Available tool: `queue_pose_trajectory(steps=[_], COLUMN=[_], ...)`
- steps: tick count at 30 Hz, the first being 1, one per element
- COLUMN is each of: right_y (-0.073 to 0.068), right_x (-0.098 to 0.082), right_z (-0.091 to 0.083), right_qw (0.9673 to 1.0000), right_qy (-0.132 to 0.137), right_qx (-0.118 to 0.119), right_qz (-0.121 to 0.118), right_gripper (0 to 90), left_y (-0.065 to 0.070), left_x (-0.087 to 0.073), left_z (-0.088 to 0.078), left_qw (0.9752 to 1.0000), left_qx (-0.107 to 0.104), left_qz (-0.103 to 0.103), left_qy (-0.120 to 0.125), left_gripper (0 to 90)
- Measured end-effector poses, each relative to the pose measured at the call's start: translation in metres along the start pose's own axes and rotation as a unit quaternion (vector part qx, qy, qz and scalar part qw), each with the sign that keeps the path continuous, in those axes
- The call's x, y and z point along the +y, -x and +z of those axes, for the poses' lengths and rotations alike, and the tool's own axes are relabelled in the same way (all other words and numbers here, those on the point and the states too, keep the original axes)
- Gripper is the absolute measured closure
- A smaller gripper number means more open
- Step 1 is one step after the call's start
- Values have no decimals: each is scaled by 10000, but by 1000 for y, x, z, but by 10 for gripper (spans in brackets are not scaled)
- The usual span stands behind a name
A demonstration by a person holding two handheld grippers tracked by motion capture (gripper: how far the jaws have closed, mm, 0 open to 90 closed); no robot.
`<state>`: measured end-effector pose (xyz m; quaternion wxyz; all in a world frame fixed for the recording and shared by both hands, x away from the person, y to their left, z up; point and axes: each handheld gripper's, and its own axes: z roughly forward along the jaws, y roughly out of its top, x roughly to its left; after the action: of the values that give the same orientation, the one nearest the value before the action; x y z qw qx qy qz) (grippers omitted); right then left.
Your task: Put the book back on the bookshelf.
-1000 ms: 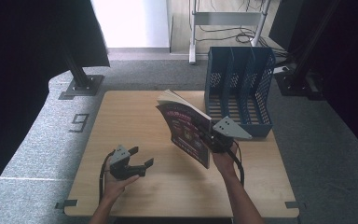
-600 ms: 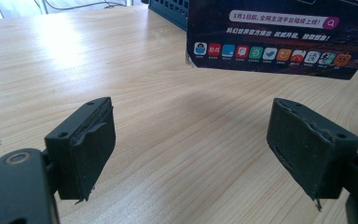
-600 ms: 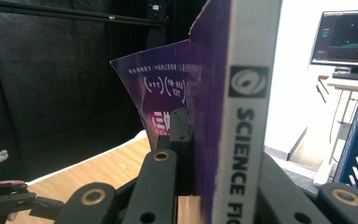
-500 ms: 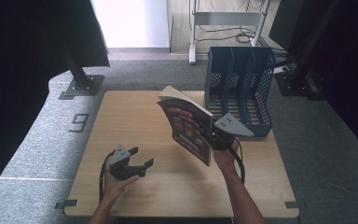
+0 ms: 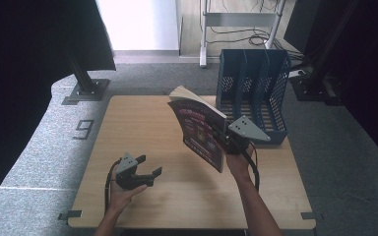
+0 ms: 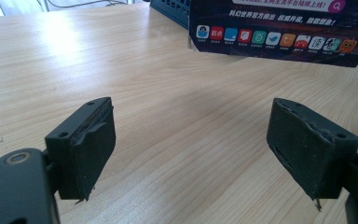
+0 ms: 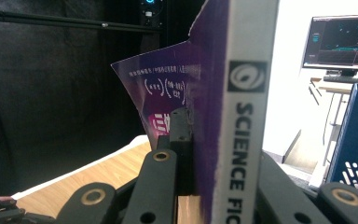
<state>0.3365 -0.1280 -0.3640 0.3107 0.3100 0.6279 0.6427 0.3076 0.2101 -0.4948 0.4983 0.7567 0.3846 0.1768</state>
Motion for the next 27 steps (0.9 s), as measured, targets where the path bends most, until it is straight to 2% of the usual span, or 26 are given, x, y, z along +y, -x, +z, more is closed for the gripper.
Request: queue_pose_trajectory(steps=[27], right_y=[9], right_x=[23], right_z=[6], right_qw=[9996], right_qy=[190], right_qx=[-203], right_qz=[6], right_gripper=[816], left_y=[-1], left_x=[0], left_z=[-1], left_qw=[10000], left_qx=[0], left_qz=[-18], left_qy=[-6], left_gripper=[153])
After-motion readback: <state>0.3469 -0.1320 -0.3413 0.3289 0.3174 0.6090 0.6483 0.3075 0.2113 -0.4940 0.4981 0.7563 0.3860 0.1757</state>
